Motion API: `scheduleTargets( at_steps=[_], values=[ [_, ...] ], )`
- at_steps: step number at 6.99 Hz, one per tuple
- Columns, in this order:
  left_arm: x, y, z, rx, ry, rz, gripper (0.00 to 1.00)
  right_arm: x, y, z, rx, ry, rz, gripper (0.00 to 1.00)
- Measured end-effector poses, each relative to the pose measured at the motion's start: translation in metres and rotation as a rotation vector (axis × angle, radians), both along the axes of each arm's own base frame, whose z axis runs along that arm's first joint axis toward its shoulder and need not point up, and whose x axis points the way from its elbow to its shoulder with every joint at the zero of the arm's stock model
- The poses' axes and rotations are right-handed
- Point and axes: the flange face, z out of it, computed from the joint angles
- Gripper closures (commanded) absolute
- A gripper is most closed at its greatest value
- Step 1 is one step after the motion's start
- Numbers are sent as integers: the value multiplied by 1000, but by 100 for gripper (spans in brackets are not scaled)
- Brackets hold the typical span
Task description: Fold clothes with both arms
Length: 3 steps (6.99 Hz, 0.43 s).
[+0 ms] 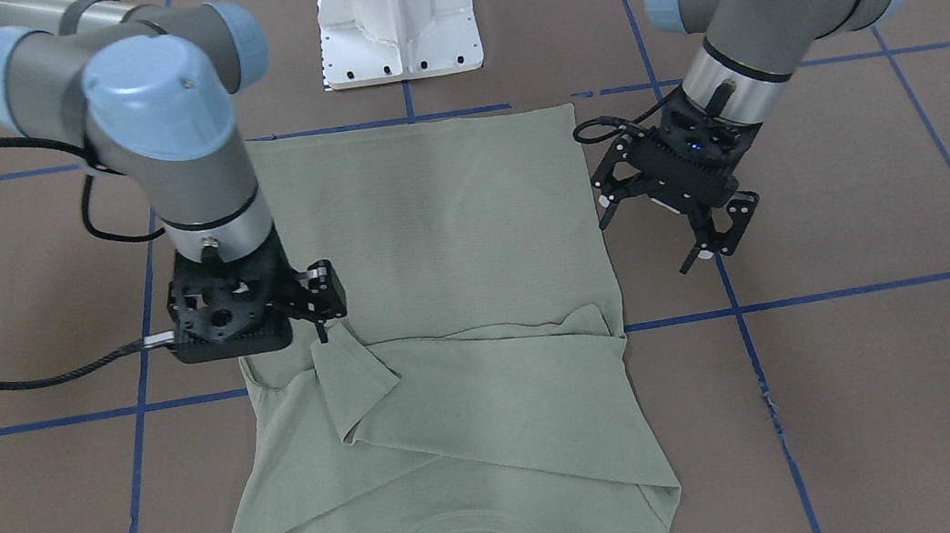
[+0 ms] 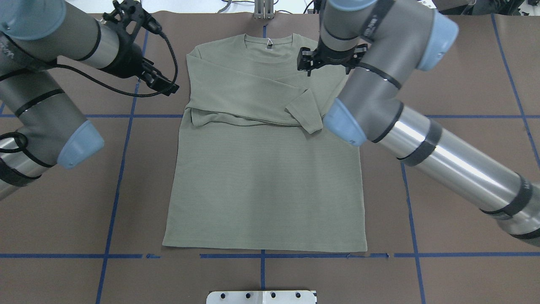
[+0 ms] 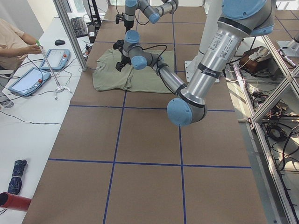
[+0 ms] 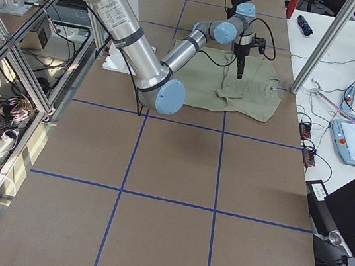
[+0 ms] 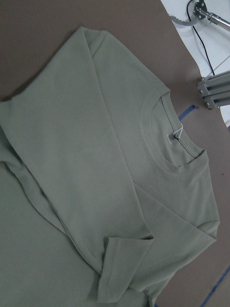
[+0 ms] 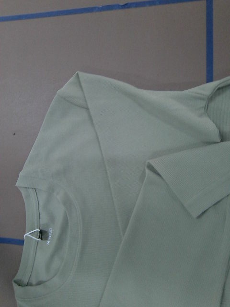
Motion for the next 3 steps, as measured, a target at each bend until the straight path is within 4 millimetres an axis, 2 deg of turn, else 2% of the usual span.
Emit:
scheduleTargets(
  at_steps=[1, 2, 3],
  values=[
    [-13, 5, 15, 15, -4, 9, 0, -43, -6, 4, 32, 35, 13, 23],
    [-18, 8, 22, 17, -4, 10, 0, -79, -11, 11, 51, 57, 18, 26],
    [-19, 10, 24, 15, -3, 9, 0, -110, -13, 9, 53, 81, 28, 30]
  ],
)
